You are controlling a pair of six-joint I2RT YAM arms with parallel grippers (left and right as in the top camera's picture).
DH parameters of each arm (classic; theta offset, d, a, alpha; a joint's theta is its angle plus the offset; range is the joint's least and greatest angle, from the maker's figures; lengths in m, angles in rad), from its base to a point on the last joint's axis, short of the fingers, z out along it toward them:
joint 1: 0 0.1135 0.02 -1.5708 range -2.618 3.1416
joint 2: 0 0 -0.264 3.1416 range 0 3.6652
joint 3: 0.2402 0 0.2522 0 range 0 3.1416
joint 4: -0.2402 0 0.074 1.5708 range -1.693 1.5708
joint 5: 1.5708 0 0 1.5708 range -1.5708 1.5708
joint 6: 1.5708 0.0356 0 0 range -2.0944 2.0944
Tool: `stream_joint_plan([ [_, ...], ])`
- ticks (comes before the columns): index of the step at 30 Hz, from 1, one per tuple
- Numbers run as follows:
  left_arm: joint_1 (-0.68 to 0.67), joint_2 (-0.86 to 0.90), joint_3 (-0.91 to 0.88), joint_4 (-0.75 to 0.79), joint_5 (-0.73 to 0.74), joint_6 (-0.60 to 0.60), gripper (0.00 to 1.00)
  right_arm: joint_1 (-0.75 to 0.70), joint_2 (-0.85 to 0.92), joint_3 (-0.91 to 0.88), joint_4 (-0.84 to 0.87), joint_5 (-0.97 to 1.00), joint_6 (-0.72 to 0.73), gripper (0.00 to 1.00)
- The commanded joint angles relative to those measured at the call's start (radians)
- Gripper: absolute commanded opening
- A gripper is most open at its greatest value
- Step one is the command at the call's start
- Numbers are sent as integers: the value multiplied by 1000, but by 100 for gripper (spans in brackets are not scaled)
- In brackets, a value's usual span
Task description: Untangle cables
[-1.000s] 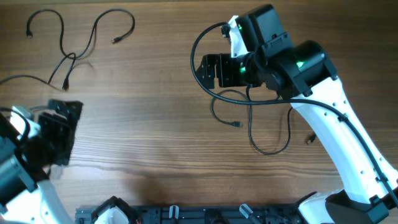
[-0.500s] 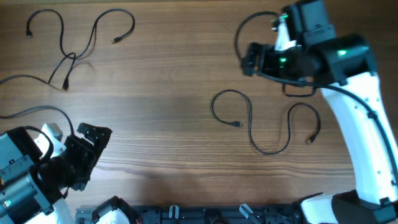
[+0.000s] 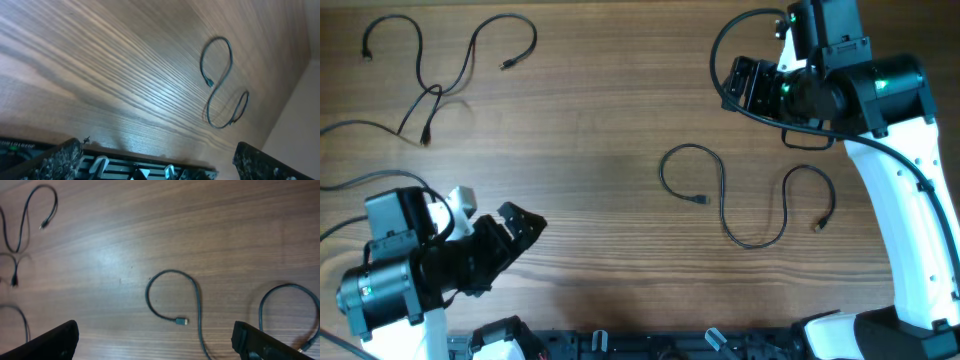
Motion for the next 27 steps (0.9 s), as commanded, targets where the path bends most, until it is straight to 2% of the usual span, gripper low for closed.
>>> stream_joint_plan([
  [1, -78, -2, -6, 48, -6, -39, 100, -28, -4, 3, 4, 54, 49, 100],
  [4, -119, 6, -6, 95, -48, -95, 100, -29, 18, 3, -17, 45, 46, 100],
  [9, -183, 83, -6, 160, -49, -93, 100, -29, 85, -31, -43, 2, -3, 100],
  [13, -219, 206, -6, 207, -53, -93, 100, -28, 148, -127, -30, -123, -109, 100],
  [17, -220, 323, -6, 220, -52, -93, 100, -27, 195, -198, -20, -116, -105, 100],
  [19, -220, 360, -6, 219, -52, -93, 100, -29, 198, -222, -11, -49, -62, 100],
  [21, -220, 393, -6, 219, -52, -93, 100, -37, 198, -233, -39, 96, 71, 100],
  [23, -220, 407, -6, 219, -52, -93, 100, -64, 195, -233, -72, 161, 168, 100],
  [27, -220, 409, -6, 229, -52, -93, 100, -174, 187, -233, -104, 175, 270, 100],
])
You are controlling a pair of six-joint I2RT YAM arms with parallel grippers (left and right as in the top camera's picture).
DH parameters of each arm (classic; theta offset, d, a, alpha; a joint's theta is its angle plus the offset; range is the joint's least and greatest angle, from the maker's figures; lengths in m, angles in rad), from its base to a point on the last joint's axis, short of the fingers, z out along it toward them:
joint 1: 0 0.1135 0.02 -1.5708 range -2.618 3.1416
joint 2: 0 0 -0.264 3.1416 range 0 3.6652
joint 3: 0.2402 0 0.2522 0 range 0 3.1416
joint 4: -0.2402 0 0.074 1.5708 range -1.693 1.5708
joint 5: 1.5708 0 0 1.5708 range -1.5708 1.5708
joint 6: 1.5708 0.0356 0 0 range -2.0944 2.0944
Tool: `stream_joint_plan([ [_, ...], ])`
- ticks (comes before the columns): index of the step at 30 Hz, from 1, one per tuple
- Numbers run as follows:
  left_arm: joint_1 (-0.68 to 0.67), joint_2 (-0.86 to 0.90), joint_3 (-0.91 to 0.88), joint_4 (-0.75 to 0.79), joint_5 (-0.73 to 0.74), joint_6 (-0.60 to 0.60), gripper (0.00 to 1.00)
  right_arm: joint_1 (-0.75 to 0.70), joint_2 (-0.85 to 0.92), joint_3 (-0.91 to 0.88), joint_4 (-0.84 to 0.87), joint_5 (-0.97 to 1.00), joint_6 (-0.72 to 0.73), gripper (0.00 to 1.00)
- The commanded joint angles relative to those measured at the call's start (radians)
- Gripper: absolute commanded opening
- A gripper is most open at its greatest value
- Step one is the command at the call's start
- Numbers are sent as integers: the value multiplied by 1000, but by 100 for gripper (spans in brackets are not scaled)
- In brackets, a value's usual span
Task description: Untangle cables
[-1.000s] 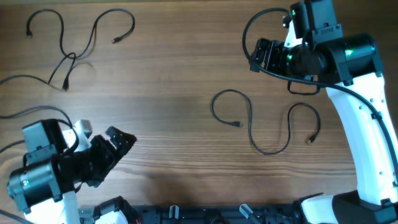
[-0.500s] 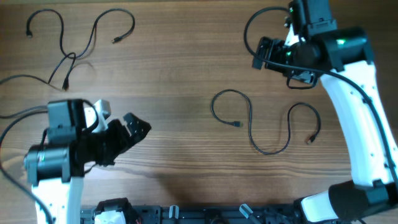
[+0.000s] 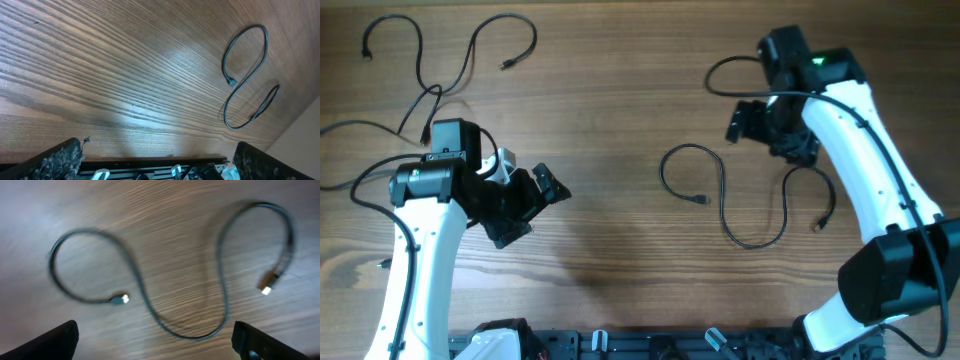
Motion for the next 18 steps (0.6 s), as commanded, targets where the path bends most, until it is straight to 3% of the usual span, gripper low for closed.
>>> stream_joint_plan([
  [1, -8, 3, -4, 16, -6, -6, 100, -127, -5, -8, -40, 79, 156, 100],
  [7, -8, 4, -4, 91, -5, -6, 100, -196, -18, -148, -39, 4, 201, 100],
  [15, -8, 4, -4, 116, -5, -6, 100, -176, -306, -340, 40, 7, 204, 100],
  [18, -8, 4, -4, 135, -5, -33, 100, -156, -380, -494, 125, -54, 207, 100],
])
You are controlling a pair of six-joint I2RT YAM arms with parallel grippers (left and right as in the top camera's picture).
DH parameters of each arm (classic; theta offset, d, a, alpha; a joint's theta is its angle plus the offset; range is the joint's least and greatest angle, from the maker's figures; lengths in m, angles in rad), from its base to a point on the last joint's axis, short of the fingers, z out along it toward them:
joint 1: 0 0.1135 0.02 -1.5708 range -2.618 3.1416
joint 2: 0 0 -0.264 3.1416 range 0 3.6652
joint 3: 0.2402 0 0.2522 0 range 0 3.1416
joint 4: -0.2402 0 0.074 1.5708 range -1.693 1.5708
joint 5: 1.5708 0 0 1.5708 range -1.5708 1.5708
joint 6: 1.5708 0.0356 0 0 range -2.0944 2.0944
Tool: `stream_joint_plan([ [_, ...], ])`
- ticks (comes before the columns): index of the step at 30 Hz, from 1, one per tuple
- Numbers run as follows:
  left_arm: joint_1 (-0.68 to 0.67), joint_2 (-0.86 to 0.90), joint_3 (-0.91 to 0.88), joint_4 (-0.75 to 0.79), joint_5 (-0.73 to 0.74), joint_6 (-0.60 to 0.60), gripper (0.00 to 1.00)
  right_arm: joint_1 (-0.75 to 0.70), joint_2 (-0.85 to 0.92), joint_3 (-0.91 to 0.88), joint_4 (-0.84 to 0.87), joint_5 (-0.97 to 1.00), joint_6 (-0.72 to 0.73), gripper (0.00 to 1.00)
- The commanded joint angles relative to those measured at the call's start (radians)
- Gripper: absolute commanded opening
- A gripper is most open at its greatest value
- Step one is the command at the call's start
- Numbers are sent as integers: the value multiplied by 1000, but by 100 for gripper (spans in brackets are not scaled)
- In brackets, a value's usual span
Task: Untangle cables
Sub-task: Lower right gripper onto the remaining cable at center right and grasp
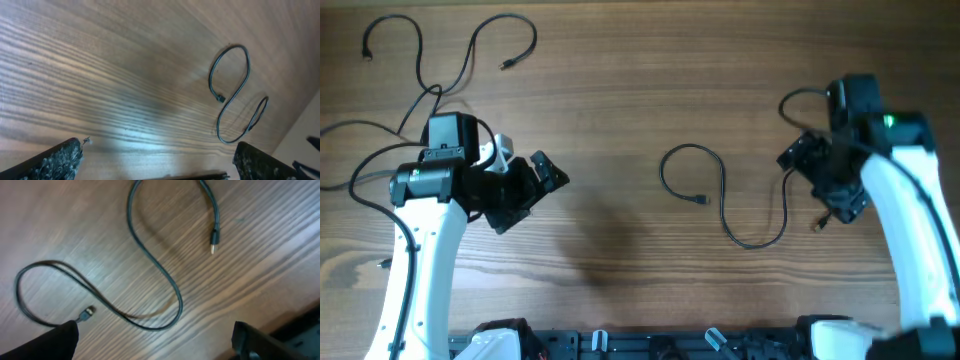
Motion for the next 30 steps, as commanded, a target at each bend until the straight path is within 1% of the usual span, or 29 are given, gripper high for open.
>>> stream_joint_plan([
  [1, -8, 4, -3, 13, -2, -31, 100, 23, -36, -163, 84, -102, 3, 100],
  [2, -8, 4, -3, 14, -3, -29, 100, 26, -35, -198, 122, -143, -4, 100],
  [4, -8, 4, -3, 14, -3, -29, 100, 34, -25, -301, 253, -273, -74, 100],
  [5, -8, 4, -3, 14, -3, -29, 99, 35, -23, -326, 280, -294, -75, 100],
  [7, -8, 4, -3, 11, -3, -29, 100, 35, -20, -390, 328, -275, -63, 100],
  [11, -8, 4, -3, 16, -3, -29, 100, 35, -20, -441, 335, -232, 20, 100],
  [13, -8, 4, -3, 21, -3, -30, 100, 35, -20, -478, 376, -228, 33, 100],
  [15, -8, 4, -3, 23, -3, -30, 100, 35, -20, -513, 414, -237, 42, 100],
  [16, -8, 4, -3, 23, -2, -30, 100, 35, -20, -531, 422, -236, 61, 98],
  [21, -8, 4, -3, 24, -3, -30, 99, 35, -20, -579, 498, -257, 56, 78],
  [22, -8, 4, -3, 24, -3, -30, 100, 35, -20, -579, 510, -273, 55, 70],
  [23, -8, 4, -3, 24, -3, -30, 100, 35, -20, -579, 536, -283, 55, 54],
  [25, -8, 4, -3, 24, -3, -30, 100, 35, -20, -579, 566, -276, 55, 38],
  [26, -8, 4, -3, 23, -3, -30, 100, 35, -20, -579, 576, -277, 56, 22],
  [28, -8, 4, -3, 23, -3, -30, 100, 35, -20, -578, 582, -278, 56, 4],
  [30, -8, 4, -3, 23, -3, -30, 100, 35, -21, -575, 579, -295, 48, 4],
])
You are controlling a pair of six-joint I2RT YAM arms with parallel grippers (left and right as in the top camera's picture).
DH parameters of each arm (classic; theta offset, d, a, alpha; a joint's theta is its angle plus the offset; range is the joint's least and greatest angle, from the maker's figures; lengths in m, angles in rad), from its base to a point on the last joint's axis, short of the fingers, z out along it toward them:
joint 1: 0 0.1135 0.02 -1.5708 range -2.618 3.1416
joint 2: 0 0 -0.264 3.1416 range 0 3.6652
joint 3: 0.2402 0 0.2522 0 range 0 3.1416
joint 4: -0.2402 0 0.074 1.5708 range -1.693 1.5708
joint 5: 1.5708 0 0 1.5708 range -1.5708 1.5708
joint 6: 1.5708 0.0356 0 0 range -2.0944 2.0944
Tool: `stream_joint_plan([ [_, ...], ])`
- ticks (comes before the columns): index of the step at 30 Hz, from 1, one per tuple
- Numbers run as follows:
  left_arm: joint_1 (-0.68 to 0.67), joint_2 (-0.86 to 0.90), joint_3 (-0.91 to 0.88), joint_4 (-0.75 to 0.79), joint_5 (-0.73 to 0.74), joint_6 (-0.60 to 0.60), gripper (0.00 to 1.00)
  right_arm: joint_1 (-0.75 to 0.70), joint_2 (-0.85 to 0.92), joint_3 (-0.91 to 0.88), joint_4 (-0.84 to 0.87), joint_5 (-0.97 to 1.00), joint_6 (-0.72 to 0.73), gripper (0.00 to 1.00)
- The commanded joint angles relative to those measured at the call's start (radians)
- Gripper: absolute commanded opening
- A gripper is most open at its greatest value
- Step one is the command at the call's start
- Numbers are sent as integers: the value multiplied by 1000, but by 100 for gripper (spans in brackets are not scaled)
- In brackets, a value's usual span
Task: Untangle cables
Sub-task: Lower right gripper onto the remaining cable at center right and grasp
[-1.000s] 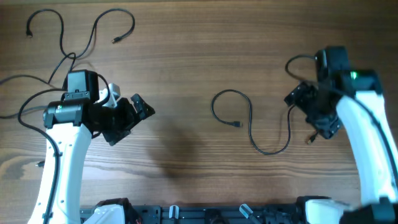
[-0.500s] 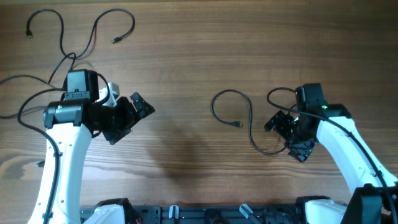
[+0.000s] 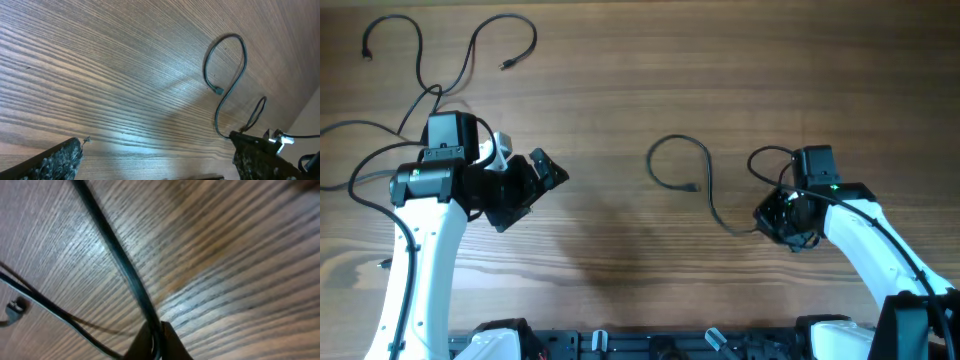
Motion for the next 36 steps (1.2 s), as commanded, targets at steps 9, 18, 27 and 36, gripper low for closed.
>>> stream_joint_plan([
  [9, -8, 4, -2, 4, -2, -9, 100, 4, -35, 248, -220, -28, -188, 4],
  [18, -8, 4, -2, 67, 60, -39, 100, 6, -205, 367, -222, -250, -404, 4],
  [27, -78, 4, -2, 122, 81, -108, 100, 228, -243, 369, -40, -204, -257, 4],
  [36, -94, 4, -2, 200, 188, -393, 100, 396, -242, 369, 115, -103, -148, 4],
])
